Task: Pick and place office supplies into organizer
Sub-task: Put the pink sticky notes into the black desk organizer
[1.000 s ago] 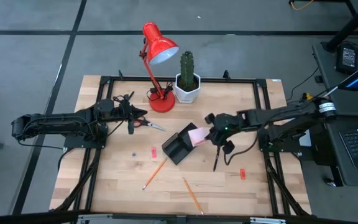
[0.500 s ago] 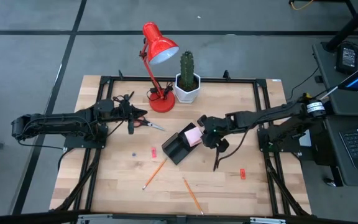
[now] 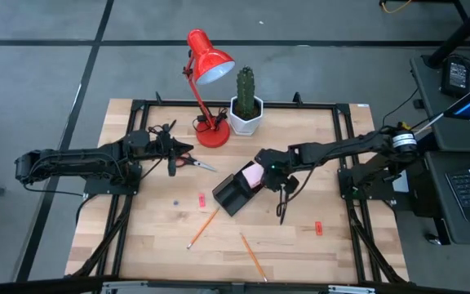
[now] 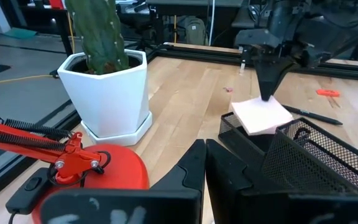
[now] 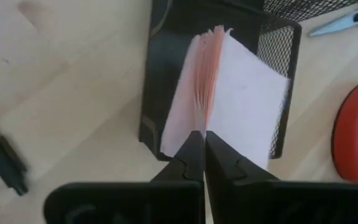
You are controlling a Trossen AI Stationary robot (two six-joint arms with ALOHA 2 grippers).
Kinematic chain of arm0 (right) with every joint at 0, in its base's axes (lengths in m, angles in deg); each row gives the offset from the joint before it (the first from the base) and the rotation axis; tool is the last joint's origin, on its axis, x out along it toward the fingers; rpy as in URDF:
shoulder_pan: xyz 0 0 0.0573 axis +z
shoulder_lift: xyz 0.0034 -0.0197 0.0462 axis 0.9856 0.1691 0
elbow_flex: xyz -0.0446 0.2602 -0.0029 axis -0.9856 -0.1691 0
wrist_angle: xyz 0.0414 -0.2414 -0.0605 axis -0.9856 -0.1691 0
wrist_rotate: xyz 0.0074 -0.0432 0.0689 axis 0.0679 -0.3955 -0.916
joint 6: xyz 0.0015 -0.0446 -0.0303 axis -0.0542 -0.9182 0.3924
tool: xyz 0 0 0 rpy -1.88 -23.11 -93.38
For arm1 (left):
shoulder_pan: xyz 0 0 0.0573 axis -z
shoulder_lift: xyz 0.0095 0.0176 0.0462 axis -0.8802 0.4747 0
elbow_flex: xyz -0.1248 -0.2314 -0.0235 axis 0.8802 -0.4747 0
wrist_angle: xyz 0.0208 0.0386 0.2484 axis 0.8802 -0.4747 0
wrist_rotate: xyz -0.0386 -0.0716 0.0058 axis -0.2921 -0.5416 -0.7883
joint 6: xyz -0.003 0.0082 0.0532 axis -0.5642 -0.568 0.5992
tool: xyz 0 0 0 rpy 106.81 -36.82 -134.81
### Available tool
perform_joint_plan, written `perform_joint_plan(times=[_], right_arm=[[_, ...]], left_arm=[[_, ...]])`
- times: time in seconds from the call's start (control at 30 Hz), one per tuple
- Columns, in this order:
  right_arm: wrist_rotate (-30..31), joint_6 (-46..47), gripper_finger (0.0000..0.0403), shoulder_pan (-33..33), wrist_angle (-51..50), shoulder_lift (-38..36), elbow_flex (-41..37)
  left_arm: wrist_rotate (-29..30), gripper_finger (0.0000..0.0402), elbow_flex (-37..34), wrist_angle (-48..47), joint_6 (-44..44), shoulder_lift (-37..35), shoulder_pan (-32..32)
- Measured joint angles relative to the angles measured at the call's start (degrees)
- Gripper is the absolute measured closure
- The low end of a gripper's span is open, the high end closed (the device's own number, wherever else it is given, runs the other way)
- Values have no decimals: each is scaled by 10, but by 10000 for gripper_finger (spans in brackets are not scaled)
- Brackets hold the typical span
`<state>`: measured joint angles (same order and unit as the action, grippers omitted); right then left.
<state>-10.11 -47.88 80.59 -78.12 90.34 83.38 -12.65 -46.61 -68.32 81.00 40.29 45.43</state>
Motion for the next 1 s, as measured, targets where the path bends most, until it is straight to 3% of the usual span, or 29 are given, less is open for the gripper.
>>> perform_joint_plan(times=[0.17, 1.0], right_arm=[[-1, -39, 403, 0, 9, 2, 0], [-16, -41, 398, -2, 44, 51, 0]], left_arm=[[0, 396, 0, 0, 0, 0, 0], [0, 396, 0, 0, 0, 0, 0]])
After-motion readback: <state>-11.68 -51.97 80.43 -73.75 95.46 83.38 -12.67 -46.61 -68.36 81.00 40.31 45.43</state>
